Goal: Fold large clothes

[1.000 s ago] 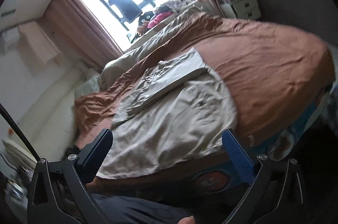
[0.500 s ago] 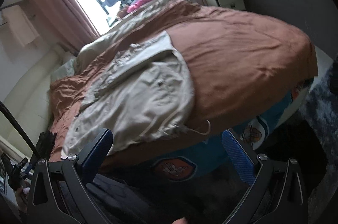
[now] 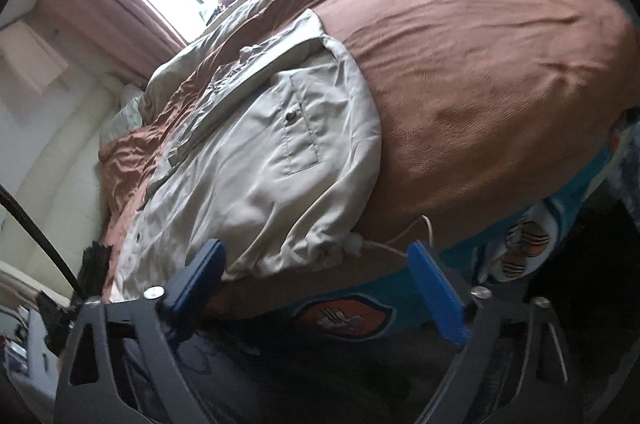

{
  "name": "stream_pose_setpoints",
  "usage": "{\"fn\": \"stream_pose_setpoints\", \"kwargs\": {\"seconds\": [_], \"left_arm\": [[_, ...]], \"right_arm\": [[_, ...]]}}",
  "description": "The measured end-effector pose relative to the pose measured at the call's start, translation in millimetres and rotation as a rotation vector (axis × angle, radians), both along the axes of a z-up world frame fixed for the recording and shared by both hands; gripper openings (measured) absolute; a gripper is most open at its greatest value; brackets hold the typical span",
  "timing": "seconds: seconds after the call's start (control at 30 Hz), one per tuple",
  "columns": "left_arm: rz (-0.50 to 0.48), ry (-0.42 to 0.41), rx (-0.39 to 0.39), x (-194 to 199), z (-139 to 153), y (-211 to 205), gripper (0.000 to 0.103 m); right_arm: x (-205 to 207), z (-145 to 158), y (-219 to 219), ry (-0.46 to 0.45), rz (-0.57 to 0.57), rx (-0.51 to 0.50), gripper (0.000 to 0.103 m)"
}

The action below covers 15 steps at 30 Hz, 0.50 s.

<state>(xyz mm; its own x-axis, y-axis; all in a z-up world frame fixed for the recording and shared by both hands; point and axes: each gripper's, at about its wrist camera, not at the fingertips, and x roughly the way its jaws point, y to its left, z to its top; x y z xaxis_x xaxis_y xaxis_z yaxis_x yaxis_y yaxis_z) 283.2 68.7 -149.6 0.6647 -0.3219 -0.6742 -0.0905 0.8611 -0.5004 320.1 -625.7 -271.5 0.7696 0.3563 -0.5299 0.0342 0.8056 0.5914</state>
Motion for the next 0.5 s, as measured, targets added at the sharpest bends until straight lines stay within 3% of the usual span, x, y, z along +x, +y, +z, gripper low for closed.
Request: {"fn": "stream_pose_setpoints", "kwargs": {"seconds": [0.07,0.3,0.5], "left_arm": [[-0.004,0.02,-0.014,15.2,-10.0,0.7,0.075],[-0.01,0.094,-0.049,59.3,-42.0,6.4,0.062],[-0.03,0.104,-0.076,81.0,-48.3,7.3,0.051]], "right_arm": [[14.7,-9.2,-6.3,0.014,-0.001,0.043,0.073],[54.8,-25.1,-24.0,0.024,-0.016,0.112,0.072],[81.1,-23.8,-26.4,0.027,0.01,0.121,0.071]]}}
